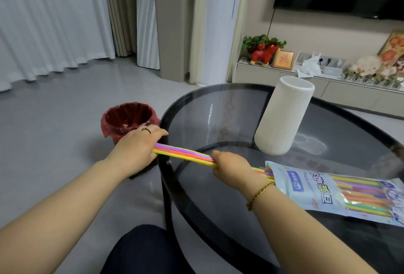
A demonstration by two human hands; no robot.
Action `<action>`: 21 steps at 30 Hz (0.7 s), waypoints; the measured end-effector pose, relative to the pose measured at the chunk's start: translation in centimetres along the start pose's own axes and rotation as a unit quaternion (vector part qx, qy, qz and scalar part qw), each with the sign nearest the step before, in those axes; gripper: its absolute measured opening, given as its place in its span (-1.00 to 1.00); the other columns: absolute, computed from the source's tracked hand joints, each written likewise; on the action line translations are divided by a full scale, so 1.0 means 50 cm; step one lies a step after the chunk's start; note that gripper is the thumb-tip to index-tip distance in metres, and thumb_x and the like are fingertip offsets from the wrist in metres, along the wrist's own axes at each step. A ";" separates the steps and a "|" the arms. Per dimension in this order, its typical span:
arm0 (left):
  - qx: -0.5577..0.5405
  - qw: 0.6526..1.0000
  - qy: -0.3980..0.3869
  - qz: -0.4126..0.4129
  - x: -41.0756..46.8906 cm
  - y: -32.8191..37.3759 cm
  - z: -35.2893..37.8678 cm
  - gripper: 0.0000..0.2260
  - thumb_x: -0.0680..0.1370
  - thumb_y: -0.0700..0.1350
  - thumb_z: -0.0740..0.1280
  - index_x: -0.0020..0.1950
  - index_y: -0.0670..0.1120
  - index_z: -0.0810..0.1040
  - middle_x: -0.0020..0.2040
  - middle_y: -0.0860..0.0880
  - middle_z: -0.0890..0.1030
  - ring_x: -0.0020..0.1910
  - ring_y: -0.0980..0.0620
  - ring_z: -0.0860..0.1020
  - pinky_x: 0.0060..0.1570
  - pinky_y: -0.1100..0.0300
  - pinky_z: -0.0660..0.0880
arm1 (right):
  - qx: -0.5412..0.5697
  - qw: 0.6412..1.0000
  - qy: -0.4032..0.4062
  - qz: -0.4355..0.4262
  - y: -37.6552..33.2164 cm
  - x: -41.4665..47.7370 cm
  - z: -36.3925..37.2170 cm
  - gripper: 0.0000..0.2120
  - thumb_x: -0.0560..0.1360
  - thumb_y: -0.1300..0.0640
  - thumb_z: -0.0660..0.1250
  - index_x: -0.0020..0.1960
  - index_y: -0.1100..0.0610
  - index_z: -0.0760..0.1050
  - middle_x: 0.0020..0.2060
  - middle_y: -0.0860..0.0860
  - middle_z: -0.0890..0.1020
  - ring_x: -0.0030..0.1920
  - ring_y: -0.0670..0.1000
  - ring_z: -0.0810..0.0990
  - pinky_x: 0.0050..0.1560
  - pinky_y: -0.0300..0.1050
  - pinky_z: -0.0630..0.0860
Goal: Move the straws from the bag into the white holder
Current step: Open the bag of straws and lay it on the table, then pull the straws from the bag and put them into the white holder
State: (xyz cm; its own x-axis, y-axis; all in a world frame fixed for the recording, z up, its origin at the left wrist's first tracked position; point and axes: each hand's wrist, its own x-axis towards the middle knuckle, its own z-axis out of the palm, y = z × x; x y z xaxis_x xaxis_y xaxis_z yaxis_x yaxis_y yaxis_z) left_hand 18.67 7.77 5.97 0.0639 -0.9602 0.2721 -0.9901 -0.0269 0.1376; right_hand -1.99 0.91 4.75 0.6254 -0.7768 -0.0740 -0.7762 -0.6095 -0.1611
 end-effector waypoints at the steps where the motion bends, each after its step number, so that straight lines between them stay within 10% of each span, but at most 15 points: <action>1: -0.040 0.999 0.032 -0.009 -0.003 -0.004 0.002 -0.51 0.42 -0.25 0.31 0.34 -0.07 0.34 0.32 -0.07 0.41 0.26 -0.10 0.39 0.17 0.08 0.35 | 0.004 1.000 0.002 0.002 0.001 0.001 0.000 -0.80 0.50 0.22 0.10 -0.26 -0.02 0.25 0.06 0.19 0.55 0.04 0.21 0.50 -0.17 -0.08 0.27; 7: -0.298 0.922 0.212 -0.127 -0.018 0.016 0.007 -0.34 0.38 -0.24 0.42 0.41 -0.12 0.21 0.38 -0.12 0.32 0.32 -0.07 0.34 0.26 0.14 0.25 | 0.081 0.993 0.087 0.012 0.010 0.010 -0.053 -0.84 0.51 0.21 0.11 -0.23 0.06 0.24 -0.07 0.25 0.57 -0.16 0.23 0.48 -0.23 -0.03 0.30; 13: -0.588 0.796 0.097 -0.106 0.060 0.120 -0.075 -0.36 0.44 -0.15 0.38 0.43 -0.10 0.14 0.28 -0.04 0.40 0.19 0.09 0.41 0.09 0.36 0.37 | 0.237 0.951 0.194 -0.034 -0.023 0.023 -0.150 -0.92 0.53 0.19 0.15 -0.12 0.18 0.35 -0.29 0.14 0.46 -0.27 0.12 0.40 -0.24 -0.06 0.32; 21: -0.621 0.779 0.079 0.026 0.156 0.243 -0.250 -0.82 0.39 -0.02 0.41 -0.11 0.08 0.42 -0.09 -0.01 0.61 -0.06 0.03 0.58 -0.08 0.11 0.54 | 0.424 0.863 0.255 -0.102 -0.080 -0.004 -0.283 -0.70 0.45 0.40 0.07 -0.33 0.07 0.31 -0.47 0.02 0.39 -0.52 -0.18 0.41 -0.51 -0.46 0.35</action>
State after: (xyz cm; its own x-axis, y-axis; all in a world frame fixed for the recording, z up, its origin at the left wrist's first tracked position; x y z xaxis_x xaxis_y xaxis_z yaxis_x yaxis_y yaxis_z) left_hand 8.71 3.43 21.66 0.1396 -0.9018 0.4089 -0.1130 0.3957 0.9114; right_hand -0.16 1.25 19.32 0.4569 -0.7675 0.4497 -0.1806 -0.5750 -0.7979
